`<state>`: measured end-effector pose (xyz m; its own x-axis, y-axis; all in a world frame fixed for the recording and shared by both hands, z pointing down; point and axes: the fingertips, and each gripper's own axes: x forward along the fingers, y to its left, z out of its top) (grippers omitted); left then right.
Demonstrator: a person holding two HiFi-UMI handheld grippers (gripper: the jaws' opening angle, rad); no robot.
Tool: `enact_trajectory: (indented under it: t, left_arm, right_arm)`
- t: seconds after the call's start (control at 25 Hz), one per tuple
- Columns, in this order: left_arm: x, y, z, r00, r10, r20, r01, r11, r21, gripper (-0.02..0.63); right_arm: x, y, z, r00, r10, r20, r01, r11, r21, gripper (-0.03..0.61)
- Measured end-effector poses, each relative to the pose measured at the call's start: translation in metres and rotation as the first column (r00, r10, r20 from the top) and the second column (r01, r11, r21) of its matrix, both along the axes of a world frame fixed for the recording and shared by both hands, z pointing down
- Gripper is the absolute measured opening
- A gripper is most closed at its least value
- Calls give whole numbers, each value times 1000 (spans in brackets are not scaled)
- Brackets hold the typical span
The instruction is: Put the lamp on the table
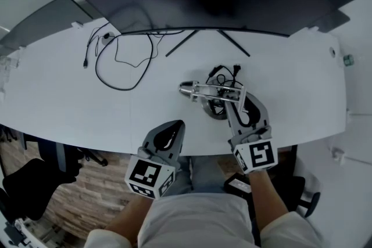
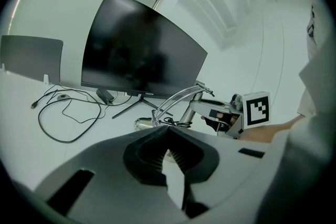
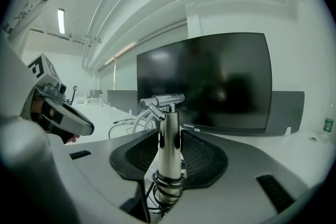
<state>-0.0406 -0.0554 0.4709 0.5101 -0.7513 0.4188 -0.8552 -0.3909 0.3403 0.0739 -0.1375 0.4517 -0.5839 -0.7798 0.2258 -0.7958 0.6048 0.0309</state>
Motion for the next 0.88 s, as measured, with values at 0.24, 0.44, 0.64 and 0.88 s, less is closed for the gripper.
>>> enact_trajectory:
  t: [0.24,0.44,0.64,0.88]
  left_arm:
    - [7,2,-6,1000,17,4,-17,1000,12,3]
    - [9,-2,-20,1000,18,-3,-18,999,38,3]
    - [6,-2,-32,1000,14,1,-14,998,56,3]
    - [-1,0,-47,1000,-5,-7,5,997,71,3]
  right_arm:
    - [9,16,-3,1000,14,7,-14,1000,-5,133]
    - [12,26,-7,1000,2,-4,-2,1000,-10,133]
    - [8,40,-18,1000,-24,10,24,1000,-14,133]
    - [11,55,-28,999,-37,6,37,999,-31,116]
